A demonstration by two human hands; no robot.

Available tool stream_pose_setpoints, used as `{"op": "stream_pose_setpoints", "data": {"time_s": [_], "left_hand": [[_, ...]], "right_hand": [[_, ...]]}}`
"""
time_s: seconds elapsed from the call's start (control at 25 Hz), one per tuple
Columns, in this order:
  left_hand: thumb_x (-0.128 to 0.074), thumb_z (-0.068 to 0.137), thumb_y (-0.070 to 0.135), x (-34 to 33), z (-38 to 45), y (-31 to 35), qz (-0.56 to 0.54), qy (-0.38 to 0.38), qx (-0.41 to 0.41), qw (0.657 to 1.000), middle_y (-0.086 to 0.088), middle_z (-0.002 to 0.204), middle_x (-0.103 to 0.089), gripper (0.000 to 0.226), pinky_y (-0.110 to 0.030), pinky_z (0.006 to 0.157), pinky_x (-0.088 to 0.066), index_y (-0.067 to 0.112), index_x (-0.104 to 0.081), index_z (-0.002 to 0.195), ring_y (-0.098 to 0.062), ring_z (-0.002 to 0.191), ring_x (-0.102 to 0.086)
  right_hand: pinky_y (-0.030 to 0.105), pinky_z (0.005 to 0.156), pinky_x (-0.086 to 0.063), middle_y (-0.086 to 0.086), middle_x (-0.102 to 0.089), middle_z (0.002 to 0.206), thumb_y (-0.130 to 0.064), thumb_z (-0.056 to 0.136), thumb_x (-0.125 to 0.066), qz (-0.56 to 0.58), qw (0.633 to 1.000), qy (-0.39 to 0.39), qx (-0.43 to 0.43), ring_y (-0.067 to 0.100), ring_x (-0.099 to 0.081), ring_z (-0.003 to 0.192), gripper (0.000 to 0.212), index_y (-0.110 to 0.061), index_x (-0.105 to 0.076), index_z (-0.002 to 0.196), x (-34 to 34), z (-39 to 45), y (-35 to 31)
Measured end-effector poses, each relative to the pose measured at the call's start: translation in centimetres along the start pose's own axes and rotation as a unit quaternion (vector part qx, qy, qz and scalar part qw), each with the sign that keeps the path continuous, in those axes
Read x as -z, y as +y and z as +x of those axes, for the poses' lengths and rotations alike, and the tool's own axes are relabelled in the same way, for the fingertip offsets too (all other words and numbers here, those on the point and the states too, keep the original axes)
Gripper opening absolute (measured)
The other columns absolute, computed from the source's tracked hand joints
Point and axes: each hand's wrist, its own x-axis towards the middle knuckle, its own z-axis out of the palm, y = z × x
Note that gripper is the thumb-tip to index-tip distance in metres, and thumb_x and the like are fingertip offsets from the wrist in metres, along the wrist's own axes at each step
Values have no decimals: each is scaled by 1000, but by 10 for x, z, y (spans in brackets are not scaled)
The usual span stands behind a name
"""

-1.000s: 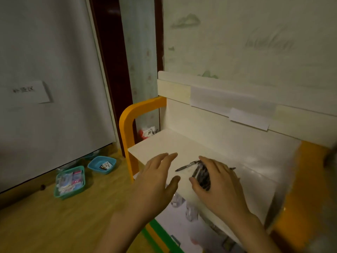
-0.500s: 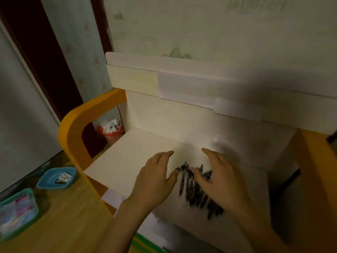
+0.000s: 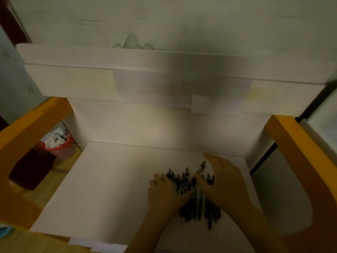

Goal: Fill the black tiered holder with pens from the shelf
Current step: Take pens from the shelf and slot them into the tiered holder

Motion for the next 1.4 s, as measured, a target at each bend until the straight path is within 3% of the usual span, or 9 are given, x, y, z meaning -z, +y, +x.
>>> {"op": "stream_pose_setpoints", "data": {"time_s": [0.12,0.32,0.44,0.68,0.8,0.92,1.08,1.2,1.4], "left_hand": [[-58,63,75,-7,2,8,-22,-15,-24,999,-10,136,-28,102,-37,91,-43,12,-29,138,-30,117,-35],[-70,68,55,-6,4,19,-43,-34,-32,998,-9,122,-34,76,-31,78,-43,14,-38,123,-26,104,-45],[-73,71,47,-7,4,23,-54,-28,-38,997,-9,118,-37,65,-29,72,-44,14,-40,115,-25,97,-51],[-65,85,21,-14,2,35,-94,-7,-44,995,-11,119,-43,48,-25,64,-40,12,-33,120,-23,91,-57],[-61,89,22,-10,8,33,-93,-10,-33,995,-12,123,-48,46,-27,78,-44,6,-36,125,-23,104,-56],[-50,96,25,-6,13,26,-38,-2,-77,996,-11,123,-51,33,-28,90,-43,5,-44,122,-23,110,-53],[-50,95,26,0,17,22,-43,-1,-56,998,-8,114,-57,26,-27,77,-44,8,-47,114,-22,101,-58],[-52,94,32,9,15,17,-44,-3,-32,999,-8,115,-59,35,-32,79,-47,9,-42,118,-23,100,-60],[-52,94,34,43,11,12,-30,60,-105,992,-9,111,-59,40,-31,68,-47,9,-39,121,-23,91,-61]], "right_hand": [[40,105,-42,-1,-58,133,-52,84,-64,0,1000,1,-15,20,-52,123,66,-23,-47,140,0,-3,2],[41,105,-41,1,-58,134,-52,84,-64,-17,999,-1,-31,22,-52,124,66,-21,-48,140,0,-8,6],[40,108,-38,0,-56,136,-53,85,-62,-28,999,-5,-26,22,-50,126,66,-22,-47,141,-1,-9,8],[37,110,-34,-3,-54,138,-54,86,-59,-30,999,-12,-14,20,-47,128,65,-24,-46,141,-3,-8,6],[36,109,-33,-2,-54,138,-53,86,-60,-35,999,-10,-11,20,-47,128,64,-23,-46,141,-2,-8,7],[35,109,-32,-3,-54,137,-54,86,-59,-36,999,-10,-11,19,-48,127,63,-24,-47,140,-2,-9,6],[34,109,-32,-4,-54,137,-55,86,-58,-38,999,-11,-9,18,-48,127,63,-25,-46,140,0,-8,7],[37,106,-35,-2,-57,134,-54,84,-61,-31,999,1,-11,20,-51,124,62,-24,-49,138,5,-8,5],[38,105,-39,-1,-59,131,-50,84,-63,-22,1000,17,-2,21,-54,121,60,-21,-52,136,16,-4,-1]]}}
